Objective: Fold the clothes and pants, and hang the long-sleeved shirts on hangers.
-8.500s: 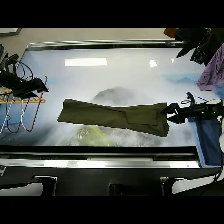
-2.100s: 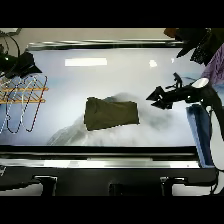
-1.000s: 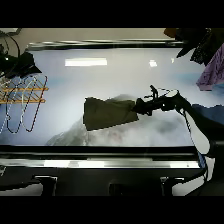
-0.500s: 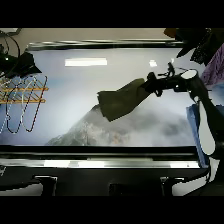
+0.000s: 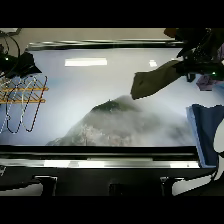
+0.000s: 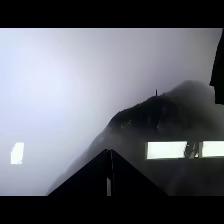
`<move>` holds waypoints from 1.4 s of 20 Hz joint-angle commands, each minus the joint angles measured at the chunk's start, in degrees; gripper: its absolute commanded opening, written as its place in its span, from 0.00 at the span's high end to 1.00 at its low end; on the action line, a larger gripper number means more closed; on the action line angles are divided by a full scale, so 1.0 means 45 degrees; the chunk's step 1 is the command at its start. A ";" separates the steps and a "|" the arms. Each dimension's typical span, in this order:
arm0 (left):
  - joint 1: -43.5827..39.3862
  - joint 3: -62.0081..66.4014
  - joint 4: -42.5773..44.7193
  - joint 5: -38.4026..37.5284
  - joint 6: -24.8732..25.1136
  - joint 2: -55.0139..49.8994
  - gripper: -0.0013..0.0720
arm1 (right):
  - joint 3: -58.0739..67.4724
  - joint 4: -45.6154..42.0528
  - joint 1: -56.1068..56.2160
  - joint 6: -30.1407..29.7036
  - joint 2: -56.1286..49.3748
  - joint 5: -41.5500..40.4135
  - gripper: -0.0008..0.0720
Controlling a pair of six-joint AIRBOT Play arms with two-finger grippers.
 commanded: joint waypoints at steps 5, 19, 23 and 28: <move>0.0010 -0.0005 0.0000 -0.0005 0.0000 -0.0005 0.96 | 0.0758 -0.4002 -0.2220 0.3599 0.0748 0.0199 0.95; 0.0010 -0.0005 0.0000 -0.0146 -0.0029 -0.0005 0.96 | 0.0758 -1.0637 -0.3031 1.0287 0.2040 0.2560 0.95; 0.0010 -0.0005 0.0000 -0.0155 -0.0024 -0.0005 0.96 | 0.0758 -1.2551 -0.3031 1.0695 0.2390 0.4804 0.95; 0.0010 -0.0005 0.0000 -0.0461 0.0010 -0.0005 0.96 | 0.0758 -1.3585 -0.3031 1.0491 0.2880 0.6013 0.95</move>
